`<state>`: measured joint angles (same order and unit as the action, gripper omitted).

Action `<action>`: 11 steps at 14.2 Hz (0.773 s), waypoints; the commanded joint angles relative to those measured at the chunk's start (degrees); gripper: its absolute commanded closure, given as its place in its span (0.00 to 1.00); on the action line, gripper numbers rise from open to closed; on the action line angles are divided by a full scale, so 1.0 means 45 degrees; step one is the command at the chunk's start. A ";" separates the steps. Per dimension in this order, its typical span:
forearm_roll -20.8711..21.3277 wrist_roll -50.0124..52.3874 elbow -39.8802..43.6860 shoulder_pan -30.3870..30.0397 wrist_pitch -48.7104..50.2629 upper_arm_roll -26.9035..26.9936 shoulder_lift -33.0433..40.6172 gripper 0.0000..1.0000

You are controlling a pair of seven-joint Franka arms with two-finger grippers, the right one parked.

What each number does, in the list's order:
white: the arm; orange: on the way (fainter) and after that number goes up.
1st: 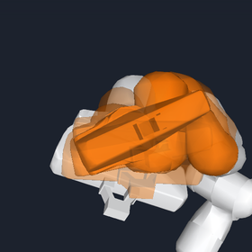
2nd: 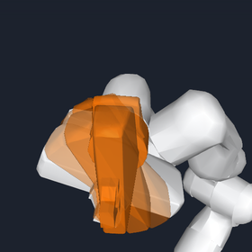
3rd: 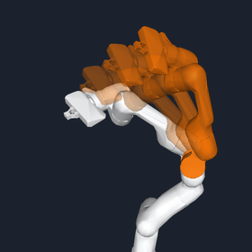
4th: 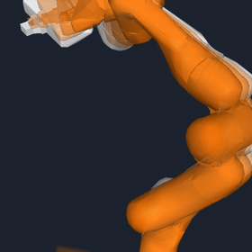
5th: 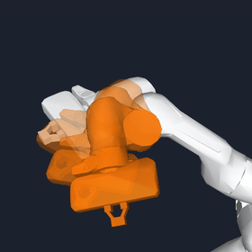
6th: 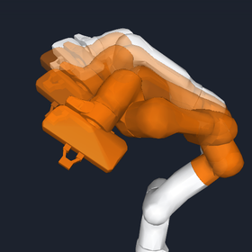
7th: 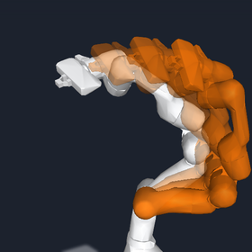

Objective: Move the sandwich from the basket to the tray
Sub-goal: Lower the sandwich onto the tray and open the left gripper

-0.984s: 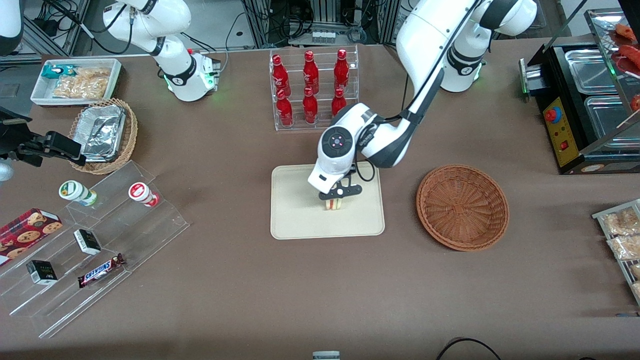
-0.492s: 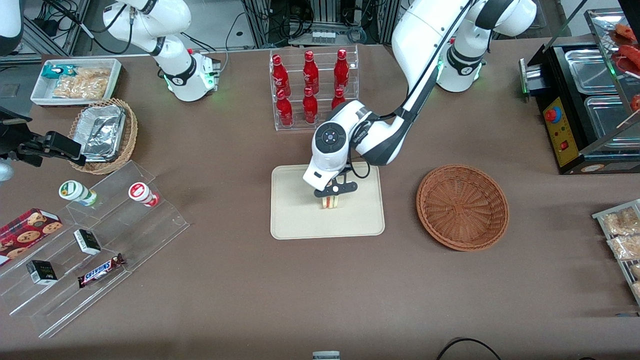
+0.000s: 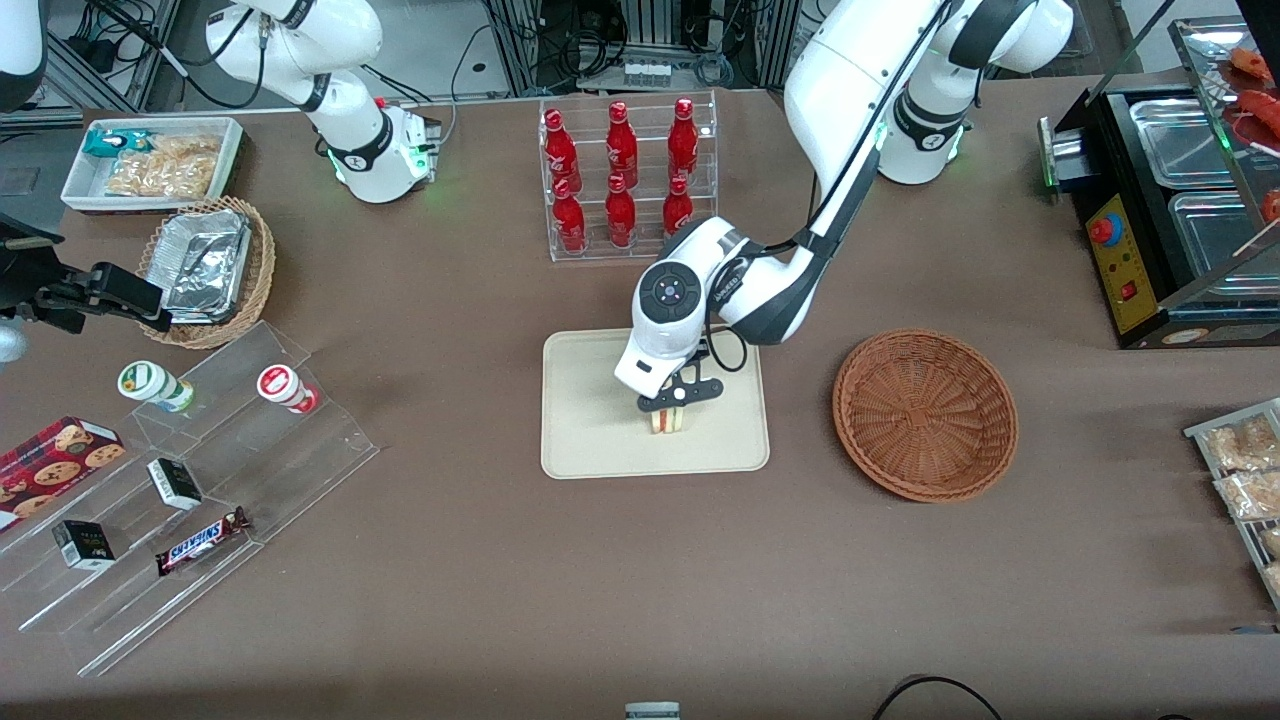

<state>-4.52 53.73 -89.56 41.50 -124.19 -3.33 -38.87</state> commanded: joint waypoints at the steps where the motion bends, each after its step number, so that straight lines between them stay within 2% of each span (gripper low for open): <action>1: 0.0165 0.0012 0.0351 -0.0140 0.0001 0.0018 -0.0191 0.37; 2: 0.0184 0.0012 0.0332 -0.0120 -0.0135 0.0018 -0.0172 0.00; 7: 0.0203 0.0071 0.0332 -0.0140 -0.0021 0.0018 0.0469 0.00; 11: 0.0184 0.0090 0.0410 -0.0569 0.1637 0.0037 0.1797 0.00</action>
<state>-4.52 53.71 -87.02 40.22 -120.76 -2.97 -35.11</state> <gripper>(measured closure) 0.004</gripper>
